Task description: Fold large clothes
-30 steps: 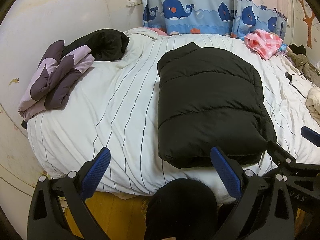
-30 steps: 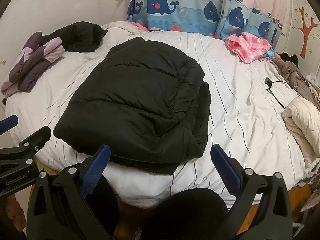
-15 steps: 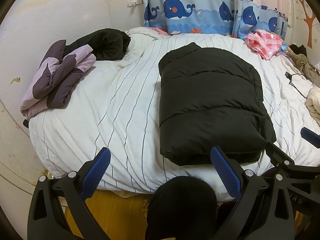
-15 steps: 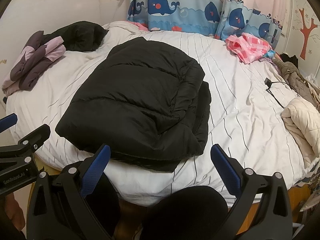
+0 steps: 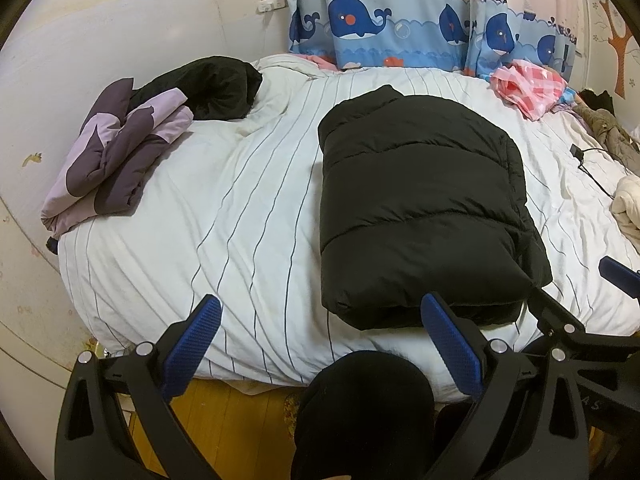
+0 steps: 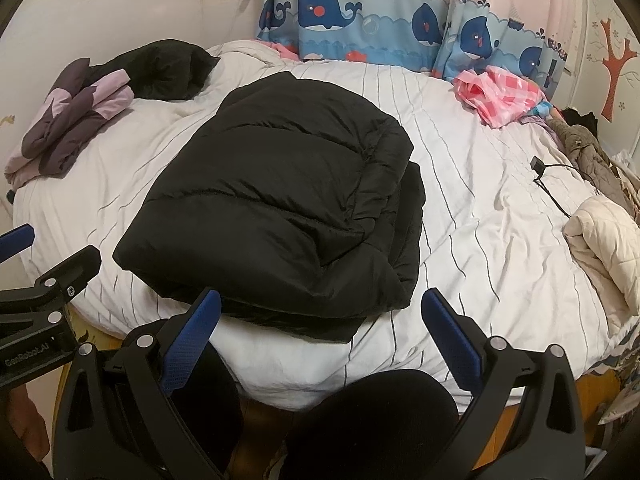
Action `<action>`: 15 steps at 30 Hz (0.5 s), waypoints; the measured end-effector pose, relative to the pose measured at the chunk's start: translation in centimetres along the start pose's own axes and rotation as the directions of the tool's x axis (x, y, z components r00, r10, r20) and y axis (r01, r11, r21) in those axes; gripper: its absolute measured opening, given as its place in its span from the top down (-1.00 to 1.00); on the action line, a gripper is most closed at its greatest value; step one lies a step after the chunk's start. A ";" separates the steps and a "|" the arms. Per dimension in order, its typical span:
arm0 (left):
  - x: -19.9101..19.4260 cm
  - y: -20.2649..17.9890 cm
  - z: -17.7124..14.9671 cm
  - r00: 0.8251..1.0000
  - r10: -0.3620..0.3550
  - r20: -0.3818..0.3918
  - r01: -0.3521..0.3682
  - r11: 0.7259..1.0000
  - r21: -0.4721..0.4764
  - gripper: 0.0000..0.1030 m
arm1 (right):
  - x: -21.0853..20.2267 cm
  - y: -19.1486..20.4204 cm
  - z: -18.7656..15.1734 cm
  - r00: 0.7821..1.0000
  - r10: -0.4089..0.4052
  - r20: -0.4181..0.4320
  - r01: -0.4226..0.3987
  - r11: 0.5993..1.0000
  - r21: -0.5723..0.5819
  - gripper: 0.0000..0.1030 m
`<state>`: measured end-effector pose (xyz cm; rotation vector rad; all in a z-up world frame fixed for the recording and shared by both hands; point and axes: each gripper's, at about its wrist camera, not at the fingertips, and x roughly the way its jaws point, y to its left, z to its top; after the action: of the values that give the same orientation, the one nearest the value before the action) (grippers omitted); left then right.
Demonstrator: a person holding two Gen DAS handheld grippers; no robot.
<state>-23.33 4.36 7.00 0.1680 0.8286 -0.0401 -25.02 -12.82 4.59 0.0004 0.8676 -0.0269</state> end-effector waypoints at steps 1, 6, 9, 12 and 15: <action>0.0 0.0 0.0 1.000 0.000 0.000 0.000 1.000 -0.001 -0.86 | 0.0 0.0 0.0 1.000 0.000 0.001 0.000 1.000 0.000 -0.88; 0.1 0.0 0.0 1.000 -0.004 -0.003 0.004 1.000 -0.002 -0.86 | 0.1 0.1 0.0 1.000 0.000 -0.003 0.000 1.000 -0.001 -0.88; 0.2 -0.1 -0.1 1.000 -0.008 -0.005 0.008 1.000 -0.002 -0.86 | 0.2 0.1 0.0 1.000 0.000 -0.005 0.000 1.000 -0.003 -0.88; 0.2 -0.1 -0.2 1.000 -0.016 -0.007 0.016 1.000 -0.005 -0.86 | 0.3 0.1 0.0 1.000 0.001 -0.006 -0.001 1.000 -0.005 -0.88; 0.5 -0.2 -0.2 1.000 -0.023 -0.012 0.023 1.000 -0.010 -0.86 | 0.3 0.2 0.0 1.000 0.000 -0.007 0.000 1.000 -0.005 -0.88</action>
<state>-23.20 4.21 6.45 0.1498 0.8429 -0.0570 -24.83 -12.67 4.34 -0.0048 0.8744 -0.0250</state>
